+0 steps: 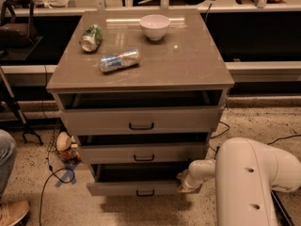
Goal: Open bottom drawer
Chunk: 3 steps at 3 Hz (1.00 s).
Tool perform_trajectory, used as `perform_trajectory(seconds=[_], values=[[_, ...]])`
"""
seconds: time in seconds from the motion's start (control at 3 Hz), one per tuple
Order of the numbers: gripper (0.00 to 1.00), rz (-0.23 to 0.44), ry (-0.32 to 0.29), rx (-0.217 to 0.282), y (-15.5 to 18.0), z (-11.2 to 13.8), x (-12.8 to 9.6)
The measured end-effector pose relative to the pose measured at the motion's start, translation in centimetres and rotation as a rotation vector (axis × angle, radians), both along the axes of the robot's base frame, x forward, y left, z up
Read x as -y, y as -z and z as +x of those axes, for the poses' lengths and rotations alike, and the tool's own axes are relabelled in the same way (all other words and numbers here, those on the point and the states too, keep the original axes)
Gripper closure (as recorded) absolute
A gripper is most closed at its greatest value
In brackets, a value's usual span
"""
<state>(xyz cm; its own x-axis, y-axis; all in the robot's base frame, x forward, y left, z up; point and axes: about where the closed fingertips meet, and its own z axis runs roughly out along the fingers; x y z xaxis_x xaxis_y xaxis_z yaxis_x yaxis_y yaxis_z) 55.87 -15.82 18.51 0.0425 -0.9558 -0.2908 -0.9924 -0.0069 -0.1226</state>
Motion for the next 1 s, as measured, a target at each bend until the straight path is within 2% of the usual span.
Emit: perform_trajectory(seconds=[0.33, 0.67, 1.0], values=[[0.86, 0.012, -0.033, 0.035, -1.9, -1.1, -0.4], [1.00, 0.012, -0.034, 0.037, -1.9, -1.2, -0.5], [0.82, 0.042, -0.032, 0.053, -3.2, -1.7, -0.1]])
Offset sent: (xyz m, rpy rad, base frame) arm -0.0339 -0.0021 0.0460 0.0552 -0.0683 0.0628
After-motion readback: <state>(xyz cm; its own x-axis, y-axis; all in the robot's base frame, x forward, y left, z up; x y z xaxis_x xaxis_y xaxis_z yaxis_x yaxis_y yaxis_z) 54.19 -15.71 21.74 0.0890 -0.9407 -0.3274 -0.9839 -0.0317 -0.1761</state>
